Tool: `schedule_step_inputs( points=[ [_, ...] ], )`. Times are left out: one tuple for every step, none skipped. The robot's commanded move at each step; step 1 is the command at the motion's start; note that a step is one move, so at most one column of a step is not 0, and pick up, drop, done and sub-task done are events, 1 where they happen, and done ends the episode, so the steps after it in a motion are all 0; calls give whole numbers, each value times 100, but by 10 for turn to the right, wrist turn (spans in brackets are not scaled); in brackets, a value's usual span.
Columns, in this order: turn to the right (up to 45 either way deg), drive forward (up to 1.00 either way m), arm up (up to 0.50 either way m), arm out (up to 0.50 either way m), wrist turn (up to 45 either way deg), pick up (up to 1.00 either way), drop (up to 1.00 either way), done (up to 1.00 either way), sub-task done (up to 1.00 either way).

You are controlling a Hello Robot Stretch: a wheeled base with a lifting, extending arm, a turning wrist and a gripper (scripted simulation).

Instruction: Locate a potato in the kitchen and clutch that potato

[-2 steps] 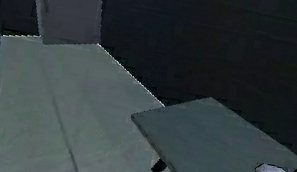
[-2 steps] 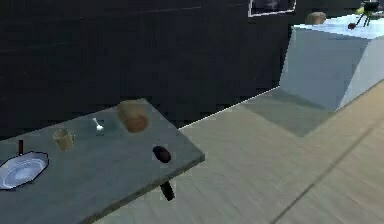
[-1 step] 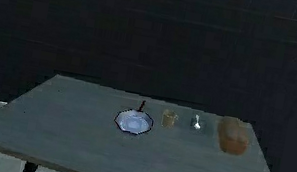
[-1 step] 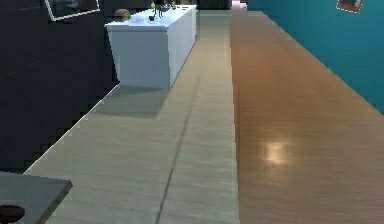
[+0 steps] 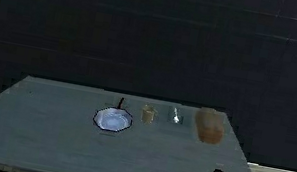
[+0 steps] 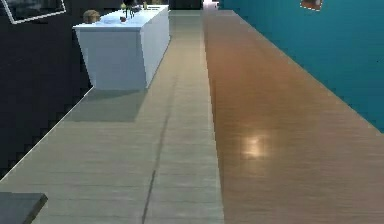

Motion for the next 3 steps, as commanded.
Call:
schedule_step_inputs(
  points=[
    [0, 45, 0, 0, 0, 0, 0, 0, 0],
    [-330, 0, 0, 0, 0, 0, 0, 0, 0],
    [0, 0, 50, 0, 0, 0, 0, 0, 0]
  ],
)
